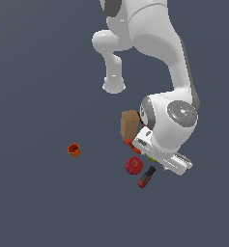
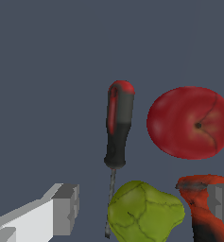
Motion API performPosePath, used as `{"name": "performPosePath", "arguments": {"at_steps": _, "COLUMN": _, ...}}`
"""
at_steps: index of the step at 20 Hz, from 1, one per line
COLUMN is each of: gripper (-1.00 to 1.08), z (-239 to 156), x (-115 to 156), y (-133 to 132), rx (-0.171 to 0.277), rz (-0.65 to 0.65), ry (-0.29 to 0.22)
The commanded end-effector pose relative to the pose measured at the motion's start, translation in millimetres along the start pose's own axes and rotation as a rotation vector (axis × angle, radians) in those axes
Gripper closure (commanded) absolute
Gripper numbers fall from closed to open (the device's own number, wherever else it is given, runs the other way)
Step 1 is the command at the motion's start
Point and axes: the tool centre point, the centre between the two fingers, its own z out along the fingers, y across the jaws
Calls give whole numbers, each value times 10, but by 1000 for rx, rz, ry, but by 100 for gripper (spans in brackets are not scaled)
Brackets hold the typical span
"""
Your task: Pick up a designated object from a clutter of objects.
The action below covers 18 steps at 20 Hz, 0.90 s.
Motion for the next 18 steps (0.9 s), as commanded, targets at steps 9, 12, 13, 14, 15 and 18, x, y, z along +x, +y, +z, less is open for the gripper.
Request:
{"name": "performPosePath", "arguments": {"at_steps": 9, "gripper": -92, "z": 401, "x": -87, "y": -156, "rx": -13, "rz": 106, "ry": 13}}
{"name": "performPosePath", "arguments": {"at_steps": 12, "gripper": -92, "z": 432, "x": -95, "y": -167, "rx": -14, "rz": 114, "ry": 15}}
{"name": "performPosePath", "arguments": {"at_steps": 13, "gripper": -92, "z": 434, "x": -96, "y": -167, "rx": -14, "rz": 114, "ry": 15}}
{"name": "performPosePath", "arguments": {"at_steps": 14, "gripper": -92, "z": 427, "x": -97, "y": -163, "rx": -14, "rz": 111, "ry": 13}}
{"name": "performPosePath", "arguments": {"at_steps": 15, "gripper": -92, "z": 431, "x": -98, "y": -163, "rx": -14, "rz": 111, "ry": 13}}
{"name": "performPosePath", "arguments": {"at_steps": 18, "gripper": -92, "z": 485, "x": -96, "y": -160, "rx": -14, "rz": 111, "ry": 14}}
